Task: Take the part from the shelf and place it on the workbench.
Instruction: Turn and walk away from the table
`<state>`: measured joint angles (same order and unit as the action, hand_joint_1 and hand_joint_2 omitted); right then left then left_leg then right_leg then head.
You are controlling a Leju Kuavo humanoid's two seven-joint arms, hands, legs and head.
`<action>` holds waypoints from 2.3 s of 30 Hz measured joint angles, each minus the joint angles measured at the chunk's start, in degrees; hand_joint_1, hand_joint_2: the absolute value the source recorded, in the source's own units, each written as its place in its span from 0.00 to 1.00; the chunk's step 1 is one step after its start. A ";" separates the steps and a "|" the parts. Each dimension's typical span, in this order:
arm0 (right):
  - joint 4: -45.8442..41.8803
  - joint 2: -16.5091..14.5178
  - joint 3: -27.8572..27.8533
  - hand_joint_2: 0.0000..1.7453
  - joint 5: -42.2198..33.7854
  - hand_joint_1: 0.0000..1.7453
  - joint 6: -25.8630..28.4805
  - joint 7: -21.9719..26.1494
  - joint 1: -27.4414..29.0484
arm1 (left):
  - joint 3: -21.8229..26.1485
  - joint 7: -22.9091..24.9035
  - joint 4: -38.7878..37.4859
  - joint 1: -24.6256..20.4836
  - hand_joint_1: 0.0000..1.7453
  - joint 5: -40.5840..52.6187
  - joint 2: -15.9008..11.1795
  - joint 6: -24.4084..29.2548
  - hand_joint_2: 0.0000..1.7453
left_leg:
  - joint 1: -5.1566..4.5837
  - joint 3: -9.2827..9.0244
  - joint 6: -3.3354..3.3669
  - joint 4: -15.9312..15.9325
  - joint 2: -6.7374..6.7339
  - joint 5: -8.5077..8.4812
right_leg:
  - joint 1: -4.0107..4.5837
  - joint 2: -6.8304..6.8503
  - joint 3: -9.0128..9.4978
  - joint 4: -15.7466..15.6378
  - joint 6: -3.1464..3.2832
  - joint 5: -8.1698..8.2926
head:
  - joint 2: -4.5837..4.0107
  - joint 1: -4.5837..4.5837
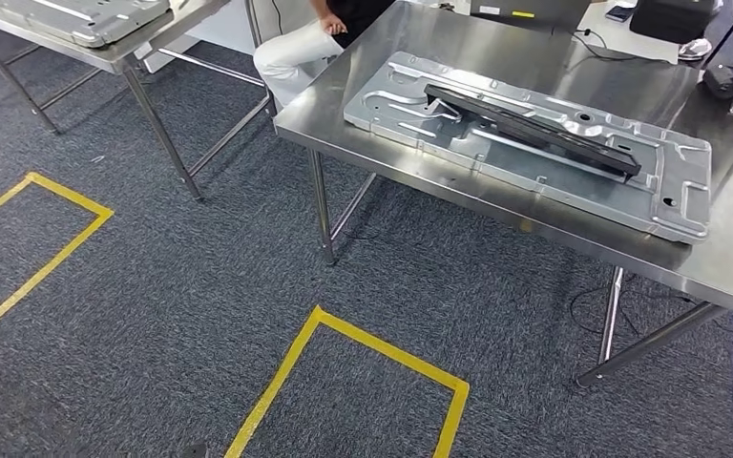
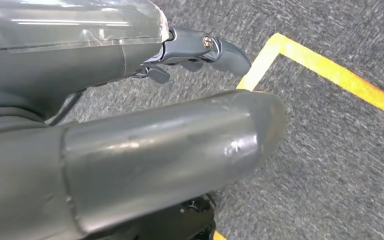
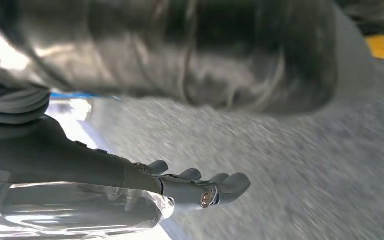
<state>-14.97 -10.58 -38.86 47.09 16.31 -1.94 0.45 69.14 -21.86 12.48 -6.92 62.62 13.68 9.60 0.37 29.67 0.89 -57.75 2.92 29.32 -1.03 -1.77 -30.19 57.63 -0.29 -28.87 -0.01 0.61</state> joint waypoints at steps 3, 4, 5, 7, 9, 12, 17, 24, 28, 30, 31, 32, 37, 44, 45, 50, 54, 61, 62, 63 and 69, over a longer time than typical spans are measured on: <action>0.84 -0.01 -0.61 0.00 -0.04 0.00 -2.28 -2.52 -0.28 | 0.08 0.01 0.00 -0.04 0.00 -0.27 0.36 1.08 0.00 | 0.13 3.49 -0.64 -7.32 -1.71 4.47 | -0.18 1.86 0.01 -0.50 0.87 0.31 | -0.01 0.15; 1.08 -0.02 -0.77 0.00 -0.04 0.00 -2.84 -3.05 -0.32 | 0.10 0.01 0.00 -0.04 0.00 -0.32 0.45 1.25 0.00 | 0.20 5.54 -0.81 -11.50 -2.09 6.40 | -0.13 2.50 -0.12 -0.45 0.97 0.31 | -0.01 0.20; 1.31 -0.02 -0.91 0.00 -0.02 0.00 -3.34 -3.49 -0.38 | 0.11 0.02 0.00 -0.01 0.00 -0.36 0.51 1.34 0.00 | 0.26 7.23 -0.98 -14.95 -2.29 7.54 | -0.08 3.16 -0.21 -0.38 0.97 0.30 | -0.01 0.20; 1.68 -0.02 -1.09 0.00 0.06 0.00 -4.07 -4.09 -0.53 | 0.15 0.05 0.00 0.12 0.00 -0.43 0.54 1.39 0.00 | 0.35 7.51 -1.12 -15.52 -2.63 6.18 | -0.06 4.32 -0.27 -0.21 0.90 0.24 | 0.00 0.20; 1.94 -0.02 -1.15 0.00 0.15 0.00 -4.56 -4.45 -0.76 | 0.17 0.07 0.00 0.19 0.00 -0.51 0.56 1.41 0.00 | 0.39 3.83 -1.05 -7.98 -4.01 2.15 | -0.09 5.24 -0.17 0.06 0.64 0.05 | -0.01 0.20; 2.19 -0.02 -1.17 0.00 0.40 0.00 -5.60 -4.89 -1.11 | 0.19 0.09 0.00 0.05 0.00 -0.66 0.70 1.43 0.00 | -0.04 0.67 -0.27 -0.66 -5.88 -0.02 | 0.31 6.18 -0.10 0.48 -0.21 -0.22 | -0.01 0.15; 2.44 -0.02 -1.18 0.00 0.95 0.00 -8.60 -5.69 -1.47 | 0.30 0.16 0.00 0.07 0.00 -0.72 0.85 1.57 0.00 | -0.04 1.02 1.84 -0.01 -3.58 -1.14 | 0.04 5.14 -1.28 3.65 -1.67 -2.94 | 0.01 0.11; 2.85 0.03 -1.18 0.00 1.90 0.00 -11.06 -5.89 -1.41 | 0.40 0.33 0.00 0.19 0.00 -0.79 0.97 1.68 0.00 | -1.07 1.54 2.61 -0.27 0.51 -1.67 | 0.93 0.63 -4.03 9.10 0.16 -2.96 | -0.01 0.09; 3.04 0.57 -1.16 0.00 2.05 0.00 -11.32 -5.98 -1.50 | 0.41 0.37 -0.04 -0.05 0.00 -0.85 1.34 1.76 0.00 | -0.96 2.11 2.05 -0.25 2.68 -2.05 | 1.62 -2.25 -0.61 0.61 2.64 0.16 | -0.01 0.42; 3.09 0.51 -1.16 0.00 2.14 0.00 -11.46 -6.07 -1.74 | 0.44 0.40 -0.04 0.07 0.00 -0.86 1.37 1.77 0.00 | -0.99 2.30 1.42 -0.07 3.23 -2.19 | 1.39 -1.02 -0.04 -0.76 2.60 0.71 | -0.01 0.38; 3.09 0.48 -1.16 0.00 2.17 0.00 -11.55 -6.14 -1.76 | 0.45 0.40 -0.04 0.11 0.00 -0.87 1.37 1.78 0.00 | -1.13 2.58 1.16 -0.71 2.53 -1.62 | 1.13 -0.29 0.43 -1.67 2.56 1.08 | -0.01 0.43; 3.10 0.45 -1.16 0.00 2.21 0.00 -11.67 -6.20 -1.72 | 0.46 0.40 -0.04 0.10 0.00 -0.88 1.36 1.80 0.00 | -1.23 3.38 0.85 -2.45 1.36 -0.40 | 0.84 0.56 0.88 -2.54 2.50 1.42 | -0.01 0.49; 3.21 0.43 -1.16 0.00 2.26 0.00 -12.08 -6.30 -1.53 | 0.52 0.42 -0.04 0.11 0.00 -0.90 1.23 1.81 0.00 | 0.37 9.39 -1.32 -15.10 -2.50 4.71 | 0.30 4.46 1.03 -2.47 1.86 1.09 | 0.01 0.58; 3.21 0.49 -1.16 0.00 2.27 0.00 -12.00 -6.30 -1.97 | 0.56 0.42 -0.04 0.22 0.00 -0.92 1.17 1.80 0.00 | 0.79 2.42 -0.77 -1.29 -4.49 -1.04 | -0.10 7.41 0.81 0.15 -1.08 -0.76 | 0.01 0.50; 3.21 0.48 -1.15 0.00 2.27 0.00 -12.00 -6.30 -2.07 | 0.58 0.42 -0.04 0.28 0.00 -0.92 1.15 1.80 0.00 | 0.80 2.50 -0.35 -1.23 -4.11 -1.18 | -0.24 7.37 0.91 0.21 -1.37 -0.88 | 0.00 0.50; 3.24 0.46 -1.16 0.00 2.27 0.00 -12.00 -6.30 -1.93 | 0.67 0.42 -0.04 0.23 0.00 -0.92 1.11 1.81 0.00 | 0.64 3.14 1.05 -0.95 -1.91 -1.97 | -0.33 2.37 -4.77 13.02 -1.75 -8.81 | -0.01 0.48; 3.25 0.46 -1.14 0.00 2.27 0.00 -12.00 -6.30 -1.84 | 0.84 0.42 -0.04 0.33 0.00 -0.92 1.10 1.81 0.00 | -0.02 3.16 1.31 -0.98 0.74 -2.16 | 0.28 1.27 -4.18 11.37 -0.35 -5.17 | -0.01 0.48; 3.32 0.65 -1.14 0.00 2.39 0.00 -12.63 -6.30 -2.03 | 1.04 0.45 -0.03 0.22 0.00 -1.01 1.34 1.80 0.00 | 0.15 3.95 -0.22 -1.22 3.23 -2.62 | 0.71 -1.31 0.92 -0.47 1.64 -0.48 | -0.01 0.56; 3.32 0.64 -1.14 0.00 2.54 0.00 -12.97 -6.30 -1.97 | 1.12 0.46 -0.04 0.23 0.00 -1.10 1.34 1.80 0.00 | 0.04 4.55 -0.43 -2.46 2.02 -1.71 | 0.58 -0.47 1.18 -1.05 1.78 -0.19 | -0.01 0.61; 3.32 0.64 -1.14 0.00 2.75 0.00 -13.41 -6.30 -1.85 | 1.20 0.47 -0.04 0.19 0.00 -1.21 1.33 1.81 0.00 | -0.04 5.68 -0.59 -4.89 0.46 -0.15 | 0.46 0.45 1.38 -1.53 1.89 0.03 | 0.00 0.65; 3.36 0.62 -1.08 0.00 3.92 0.00 -15.24 -6.32 -1.58 | 1.46 0.44 -0.03 0.38 0.00 -1.66 1.24 1.97 0.00 | 0.60 8.41 -1.80 -12.78 -3.09 2.50 | 0.71 5.45 1.10 -1.04 1.88 -0.35 | -0.01 0.73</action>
<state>-11.61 -9.96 -39.94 51.01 1.07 -8.26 -1.13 70.60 -21.43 12.45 -6.55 60.96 14.92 11.57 0.97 38.08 -0.91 -70.53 -0.17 31.82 -0.32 3.68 -29.09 56.60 1.59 -29.22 -0.02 1.34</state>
